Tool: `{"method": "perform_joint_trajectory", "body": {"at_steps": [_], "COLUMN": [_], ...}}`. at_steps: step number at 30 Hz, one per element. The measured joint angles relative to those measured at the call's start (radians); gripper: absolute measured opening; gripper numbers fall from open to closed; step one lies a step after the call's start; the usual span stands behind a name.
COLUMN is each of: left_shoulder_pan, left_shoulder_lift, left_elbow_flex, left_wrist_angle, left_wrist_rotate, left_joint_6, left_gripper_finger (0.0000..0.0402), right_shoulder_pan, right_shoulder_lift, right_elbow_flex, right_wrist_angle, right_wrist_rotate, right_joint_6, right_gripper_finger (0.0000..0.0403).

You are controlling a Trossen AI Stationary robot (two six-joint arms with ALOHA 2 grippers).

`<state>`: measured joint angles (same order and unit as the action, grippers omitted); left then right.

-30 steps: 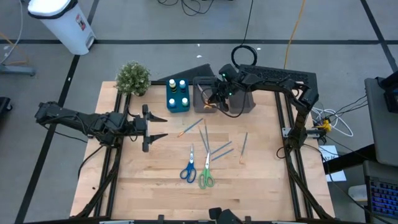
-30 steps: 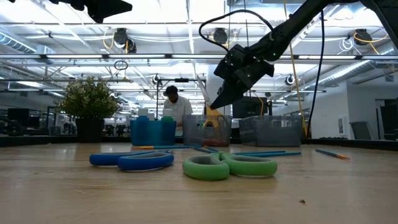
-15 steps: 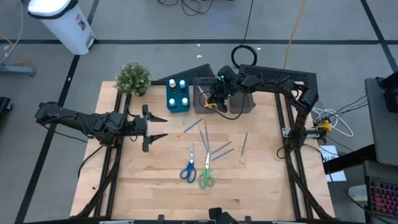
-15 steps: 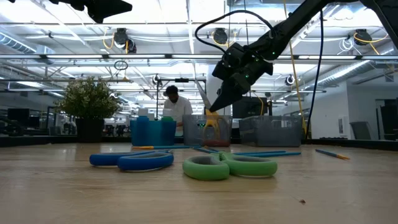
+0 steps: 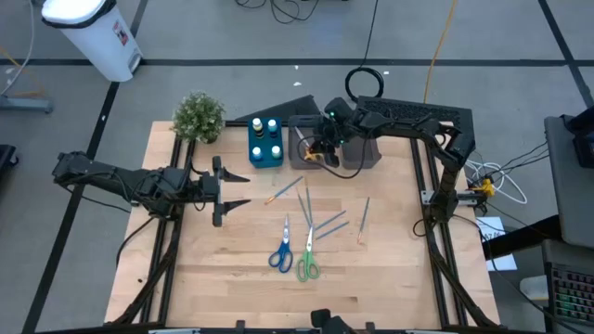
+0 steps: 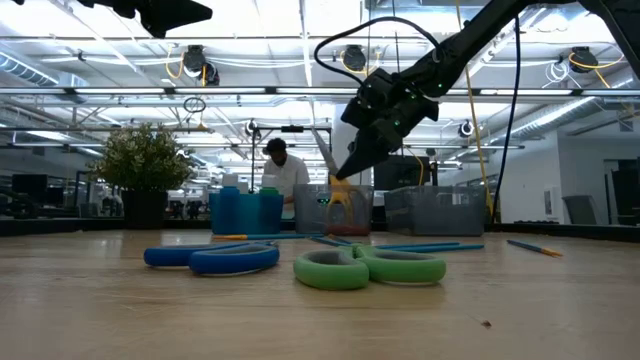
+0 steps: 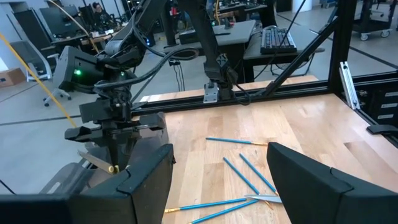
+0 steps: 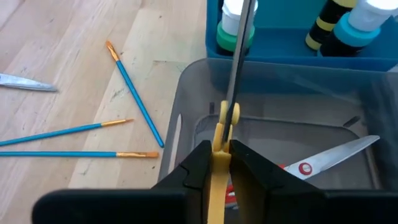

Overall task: Pick & Place Paint Supplies
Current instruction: Put the yellow scissors into the left black bin

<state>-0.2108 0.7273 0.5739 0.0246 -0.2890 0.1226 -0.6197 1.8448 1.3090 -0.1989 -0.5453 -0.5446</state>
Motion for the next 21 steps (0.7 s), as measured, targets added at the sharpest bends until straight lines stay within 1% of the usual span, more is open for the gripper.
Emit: {"method": "perform_joint_trajectory", "body": {"at_steps": [3,4,8,15,18,21], "left_shoulder_pan": [0.000,0.000,0.000,0.000,0.000,0.000], "left_shoulder_lift": [0.000,0.000,0.000,0.000,0.000,0.000], "left_elbow_flex": [0.000,0.000,0.000,0.000,0.000,0.000], "left_wrist_angle": [0.000,0.000,0.000,0.000,0.001,0.001], "left_wrist_rotate": [0.000,0.000,0.000,0.000,0.000,0.000], "left_joint_6": [0.000,0.000,0.000,-0.005,-0.005,-0.006], "left_gripper_finger": [0.0269,0.0269,0.0269,0.0269,0.0269,0.0269], "right_shoulder_pan": [0.000,0.000,0.009,0.040,0.053,0.064], "right_shoulder_lift": [0.000,0.000,0.000,0.000,0.000,0.000], "right_elbow_flex": [0.000,0.000,0.000,0.000,0.000,0.000], "right_wrist_angle": [0.003,0.004,0.006,0.057,0.127,0.196], "right_wrist_rotate": [0.004,0.020,0.126,0.270,0.329,0.360], "right_joint_6": [0.000,0.000,0.001,0.011,0.073,0.185], "right_gripper_finger": [0.0063,0.0068,0.0091,0.0136,0.0153,0.0170]}}
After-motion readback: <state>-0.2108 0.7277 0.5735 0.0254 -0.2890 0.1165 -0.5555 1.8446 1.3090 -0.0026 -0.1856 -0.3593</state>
